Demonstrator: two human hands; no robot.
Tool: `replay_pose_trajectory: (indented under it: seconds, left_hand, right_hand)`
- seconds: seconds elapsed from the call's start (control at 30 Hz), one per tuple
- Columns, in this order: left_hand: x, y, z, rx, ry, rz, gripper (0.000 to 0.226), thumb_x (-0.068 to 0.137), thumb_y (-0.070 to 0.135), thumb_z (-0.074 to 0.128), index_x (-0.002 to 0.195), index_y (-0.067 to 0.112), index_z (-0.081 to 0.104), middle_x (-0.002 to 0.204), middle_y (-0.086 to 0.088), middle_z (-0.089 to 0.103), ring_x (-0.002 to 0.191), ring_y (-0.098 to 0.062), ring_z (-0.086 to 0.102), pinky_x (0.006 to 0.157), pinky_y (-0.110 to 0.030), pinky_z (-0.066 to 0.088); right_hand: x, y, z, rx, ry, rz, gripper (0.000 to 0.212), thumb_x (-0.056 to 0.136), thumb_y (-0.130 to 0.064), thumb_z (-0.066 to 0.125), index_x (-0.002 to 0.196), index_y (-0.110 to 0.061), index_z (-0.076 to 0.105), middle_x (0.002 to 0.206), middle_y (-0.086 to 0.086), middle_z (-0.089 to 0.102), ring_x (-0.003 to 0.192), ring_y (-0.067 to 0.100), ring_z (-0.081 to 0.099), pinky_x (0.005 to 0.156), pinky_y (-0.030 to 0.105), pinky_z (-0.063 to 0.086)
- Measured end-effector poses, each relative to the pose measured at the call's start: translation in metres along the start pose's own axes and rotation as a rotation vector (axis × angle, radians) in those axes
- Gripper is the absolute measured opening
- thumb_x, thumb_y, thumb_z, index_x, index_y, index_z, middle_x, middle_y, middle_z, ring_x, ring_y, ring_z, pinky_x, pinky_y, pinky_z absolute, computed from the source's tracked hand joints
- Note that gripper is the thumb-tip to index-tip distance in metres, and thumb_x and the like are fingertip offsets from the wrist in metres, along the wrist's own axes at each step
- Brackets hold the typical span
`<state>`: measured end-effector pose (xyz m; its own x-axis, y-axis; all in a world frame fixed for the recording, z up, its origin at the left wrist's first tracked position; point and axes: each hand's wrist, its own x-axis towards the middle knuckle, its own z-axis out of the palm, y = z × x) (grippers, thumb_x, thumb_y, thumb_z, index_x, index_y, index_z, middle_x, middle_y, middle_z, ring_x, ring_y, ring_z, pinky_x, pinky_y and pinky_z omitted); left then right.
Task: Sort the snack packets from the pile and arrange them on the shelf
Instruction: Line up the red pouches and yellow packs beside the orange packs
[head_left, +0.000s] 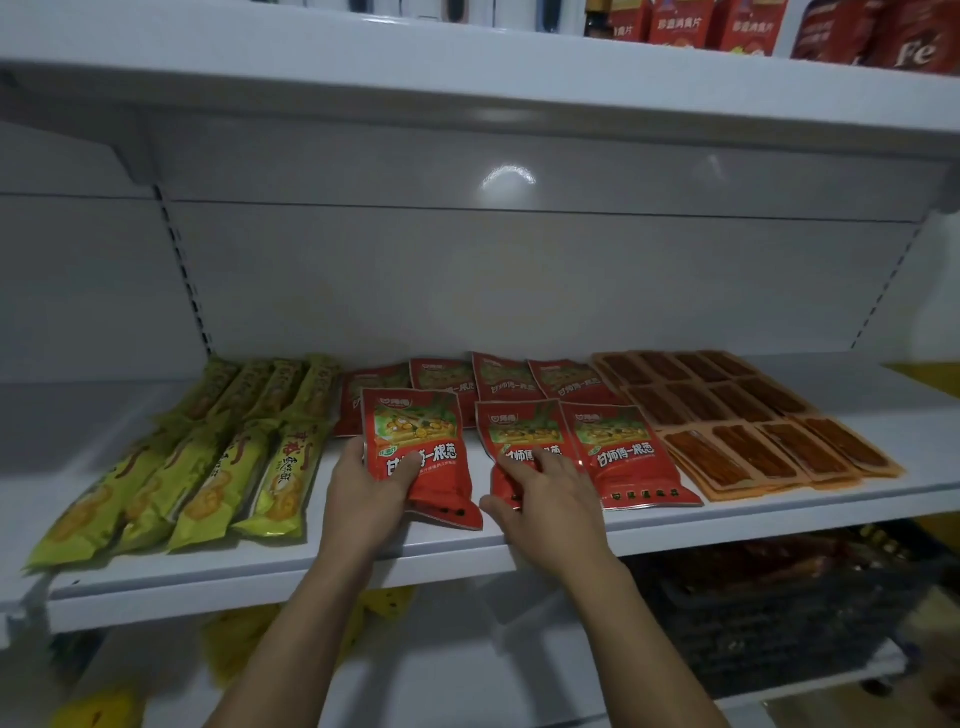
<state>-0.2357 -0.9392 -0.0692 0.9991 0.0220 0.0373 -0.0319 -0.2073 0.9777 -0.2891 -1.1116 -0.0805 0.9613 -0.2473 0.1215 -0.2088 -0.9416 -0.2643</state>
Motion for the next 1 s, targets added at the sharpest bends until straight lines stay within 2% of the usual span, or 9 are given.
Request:
replay_pose_trajectory:
  seconds: [0.27, 0.4, 0.5, 0.6, 0.67, 0.73, 0.83, 1.0]
  left_hand:
    - [0.011, -0.002, 0.004, 0.047, -0.028, -0.018, 0.036, 0.088, 0.026, 0.072, 0.115, 0.021, 0.05, 0.113, -0.004, 0.067, 0.099, -0.023, 0.066, 0.09, -0.04, 0.053]
    - [0.014, 0.003, 0.012, 0.178, -0.043, 0.022, 0.047, 0.089, 0.031, 0.071, 0.126, 0.015, 0.046, 0.121, -0.006, 0.064, 0.093, -0.016, 0.059, 0.084, -0.032, 0.049]
    - [0.018, 0.005, 0.016, 0.397, -0.07, 0.025, 0.058, 0.089, 0.045, 0.068, 0.129, 0.014, 0.04, 0.125, -0.007, 0.062, 0.107, -0.024, 0.062, 0.088, -0.038, 0.049]
    - [0.017, 0.005, 0.012, 0.683, -0.057, 0.114, 0.074, 0.088, 0.06, 0.058, 0.143, 0.018, 0.032, 0.141, -0.009, 0.045, 0.128, -0.03, 0.046, 0.097, -0.045, 0.045]
    - [0.013, 0.004, 0.008, 0.791, -0.045, 0.268, 0.072, 0.09, 0.062, 0.053, 0.149, 0.027, 0.031, 0.148, -0.007, 0.035, 0.134, -0.029, 0.033, 0.104, -0.045, 0.039]
    - [0.008, 0.0, 0.006, 0.886, -0.137, 0.364, 0.066, 0.091, 0.064, 0.047, 0.149, 0.037, 0.032, 0.153, -0.001, 0.033, 0.138, -0.028, 0.028, 0.109, -0.045, 0.033]
    - [0.003, -0.011, 0.012, 0.993, -0.254, 0.37, 0.062, 0.093, 0.067, 0.037, 0.15, 0.044, 0.029, 0.158, 0.004, 0.029, 0.141, -0.026, 0.024, 0.111, -0.046, 0.028]
    - [0.002, -0.019, 0.022, 0.996, -0.21, 0.394, 0.055, 0.096, 0.063, 0.036, 0.147, 0.044, 0.036, 0.155, 0.006, 0.035, 0.14, -0.024, 0.026, 0.108, -0.045, 0.026]
  right_hand:
    - [0.0, 0.003, -0.001, 0.046, 0.017, 0.03, 0.054, 0.101, -0.047, 0.043, 0.152, -0.034, 0.031, 0.158, 0.004, 0.03, 0.144, 0.023, 0.024, 0.116, 0.037, 0.022]
    - [0.002, 0.003, -0.002, 0.066, 0.008, 0.033, 0.053, 0.101, -0.046, 0.044, 0.151, -0.036, 0.031, 0.157, 0.005, 0.031, 0.144, 0.023, 0.025, 0.117, 0.038, 0.022]
    - [0.002, 0.005, 0.0, 0.07, 0.004, 0.04, 0.053, 0.101, -0.047, 0.043, 0.151, -0.037, 0.031, 0.158, 0.005, 0.029, 0.145, 0.023, 0.023, 0.118, 0.039, 0.02]
    - [0.001, 0.008, 0.001, 0.063, 0.009, 0.027, 0.052, 0.102, -0.045, 0.041, 0.151, -0.037, 0.029, 0.158, 0.005, 0.029, 0.145, 0.023, 0.023, 0.118, 0.038, 0.019]
    - [0.001, 0.01, 0.002, 0.063, 0.019, 0.017, 0.051, 0.102, -0.044, 0.04, 0.151, -0.038, 0.029, 0.158, 0.004, 0.028, 0.145, 0.023, 0.022, 0.118, 0.038, 0.018]
    - [0.001, 0.011, 0.004, 0.066, 0.027, 0.012, 0.05, 0.103, -0.044, 0.039, 0.151, -0.038, 0.028, 0.158, 0.005, 0.028, 0.145, 0.023, 0.022, 0.118, 0.038, 0.018]
    - [-0.002, 0.011, 0.005, 0.061, 0.037, 0.012, 0.05, 0.103, -0.044, 0.036, 0.152, -0.038, 0.027, 0.159, 0.005, 0.027, 0.146, 0.023, 0.02, 0.118, 0.038, 0.015]
    - [-0.002, 0.013, 0.005, 0.068, 0.033, -0.004, 0.049, 0.104, -0.044, 0.036, 0.152, -0.038, 0.028, 0.159, 0.005, 0.026, 0.146, 0.023, 0.02, 0.118, 0.037, 0.015]
